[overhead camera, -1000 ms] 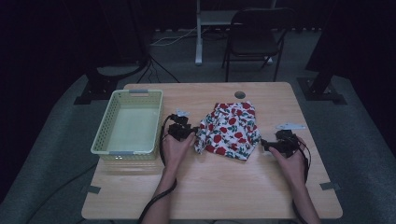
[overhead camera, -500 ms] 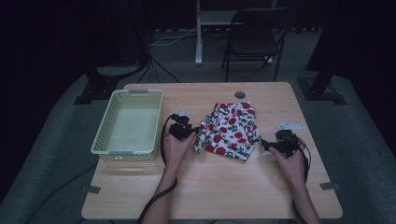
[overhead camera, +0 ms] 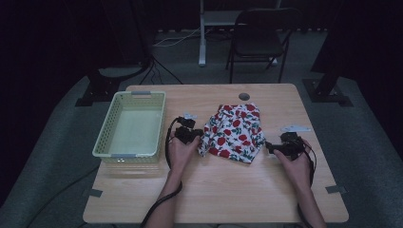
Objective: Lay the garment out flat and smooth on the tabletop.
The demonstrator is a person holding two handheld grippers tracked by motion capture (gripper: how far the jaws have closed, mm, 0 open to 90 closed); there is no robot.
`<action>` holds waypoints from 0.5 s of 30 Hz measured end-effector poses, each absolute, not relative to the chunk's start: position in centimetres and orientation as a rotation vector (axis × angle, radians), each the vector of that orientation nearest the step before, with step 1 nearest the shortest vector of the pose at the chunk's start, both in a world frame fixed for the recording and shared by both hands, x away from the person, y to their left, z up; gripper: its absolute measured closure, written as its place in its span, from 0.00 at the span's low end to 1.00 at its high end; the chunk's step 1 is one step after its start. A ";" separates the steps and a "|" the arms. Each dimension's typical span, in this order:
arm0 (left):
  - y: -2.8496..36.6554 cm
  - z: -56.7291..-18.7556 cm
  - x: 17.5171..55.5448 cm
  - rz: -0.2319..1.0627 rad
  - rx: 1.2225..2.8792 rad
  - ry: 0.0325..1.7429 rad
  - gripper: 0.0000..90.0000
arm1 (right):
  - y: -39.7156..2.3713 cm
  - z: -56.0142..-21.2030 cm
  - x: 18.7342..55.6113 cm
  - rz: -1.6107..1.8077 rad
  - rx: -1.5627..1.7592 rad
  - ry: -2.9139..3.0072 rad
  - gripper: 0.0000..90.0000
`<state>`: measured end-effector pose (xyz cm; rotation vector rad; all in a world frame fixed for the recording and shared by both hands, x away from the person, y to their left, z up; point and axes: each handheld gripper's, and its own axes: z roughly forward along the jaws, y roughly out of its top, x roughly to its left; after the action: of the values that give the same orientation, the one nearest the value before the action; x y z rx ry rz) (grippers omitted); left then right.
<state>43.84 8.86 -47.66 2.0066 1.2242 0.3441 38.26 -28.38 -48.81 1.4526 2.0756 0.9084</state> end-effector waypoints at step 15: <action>9.1 -45.6 43.5 0.405 1.985 1.223 0.99 | -28.4 -48.8 38.3 0.908 1.453 2.076 0.19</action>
<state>43.47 9.12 -45.55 1.9847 1.2226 0.4051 38.26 -28.38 -48.81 1.4527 2.0765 0.9084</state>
